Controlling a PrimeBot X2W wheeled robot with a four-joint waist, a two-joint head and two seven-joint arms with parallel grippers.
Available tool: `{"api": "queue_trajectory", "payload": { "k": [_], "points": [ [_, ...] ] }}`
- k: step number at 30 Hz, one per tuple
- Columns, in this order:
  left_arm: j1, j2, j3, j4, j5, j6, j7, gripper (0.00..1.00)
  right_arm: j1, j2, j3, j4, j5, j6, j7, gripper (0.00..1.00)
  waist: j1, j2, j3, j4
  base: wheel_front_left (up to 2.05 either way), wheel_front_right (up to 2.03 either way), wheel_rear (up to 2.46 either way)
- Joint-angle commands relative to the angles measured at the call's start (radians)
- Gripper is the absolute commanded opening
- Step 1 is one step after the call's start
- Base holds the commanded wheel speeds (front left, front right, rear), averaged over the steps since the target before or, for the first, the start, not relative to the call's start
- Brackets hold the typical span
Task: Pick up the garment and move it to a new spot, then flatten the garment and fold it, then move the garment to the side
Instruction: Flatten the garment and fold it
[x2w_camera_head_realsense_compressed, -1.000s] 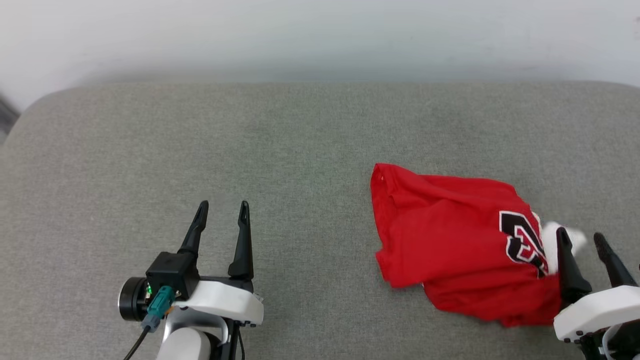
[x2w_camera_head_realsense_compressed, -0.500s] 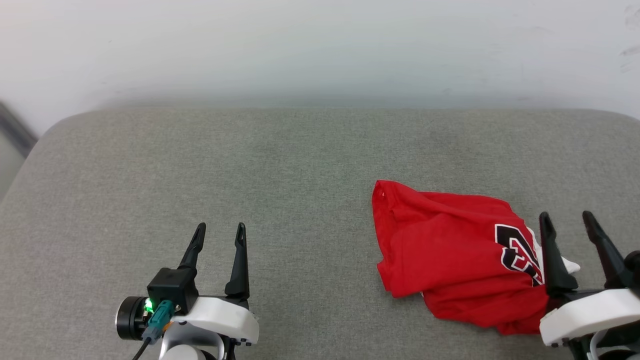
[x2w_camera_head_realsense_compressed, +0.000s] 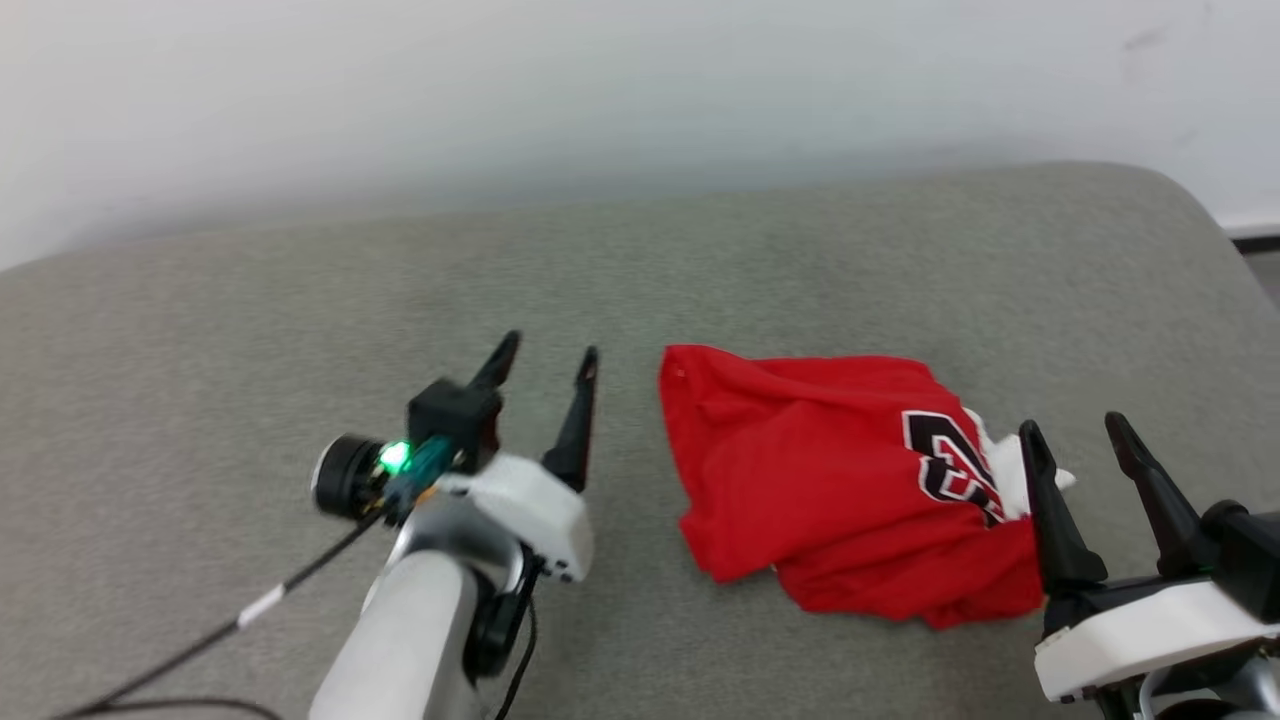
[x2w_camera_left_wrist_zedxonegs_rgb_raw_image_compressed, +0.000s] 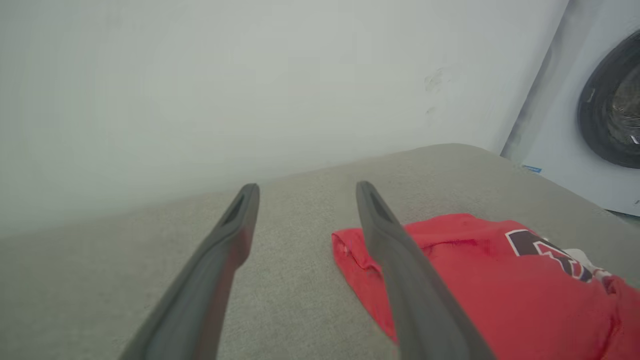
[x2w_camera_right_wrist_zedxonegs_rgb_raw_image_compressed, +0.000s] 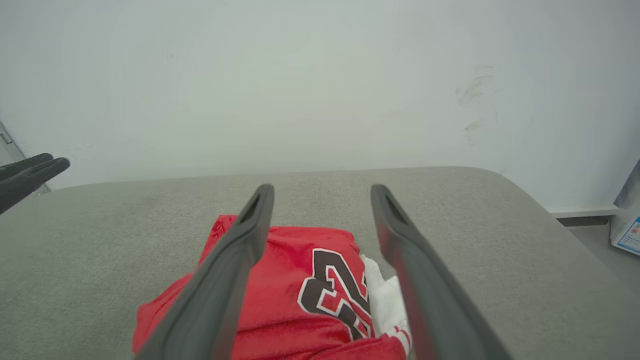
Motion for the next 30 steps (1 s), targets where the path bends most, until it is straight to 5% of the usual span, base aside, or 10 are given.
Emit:
{"api": "queue_trajectory", "payload": {
  "k": [1,11,22,24,30],
  "points": [
    [-0.031,-0.005,-0.008,0.013,-0.01,-0.009,0.015,1.0,-0.016,0.004,0.004,-0.005,0.003,0.0,-0.002,1.0,0.0,-0.0001,0.027,-0.047,0.0,0.0,0.0],
    [-0.275,0.001,-0.1,0.271,-0.055,-0.101,0.328,1.0,-0.066,0.005,0.015,0.01,0.037,0.0,-0.042,1.0,0.0,-0.0001,0.161,-0.188,0.0,0.0,0.0],
    [-0.341,0.062,-0.263,0.457,-0.123,-0.133,0.7,1.0,-0.101,0.008,0.023,0.072,0.07,0.0,-0.099,1.0,0.0,-0.0001,0.239,-0.221,0.0,0.0,0.0],
    [-0.336,0.066,-0.308,0.448,-0.161,-0.136,0.738,0.0,-0.107,0.008,0.024,0.081,0.073,0.0,-0.107,1.0,0.0,-0.0001,0.243,-0.219,0.0,0.0,0.0],
    [-0.374,0.118,-0.334,0.373,-0.188,-0.131,0.663,0.0,-0.123,0.008,0.025,0.099,0.068,0.0,-0.12,1.0,0.0,-0.0001,0.235,-0.197,0.0,0.0,0.0]
  ]
}}
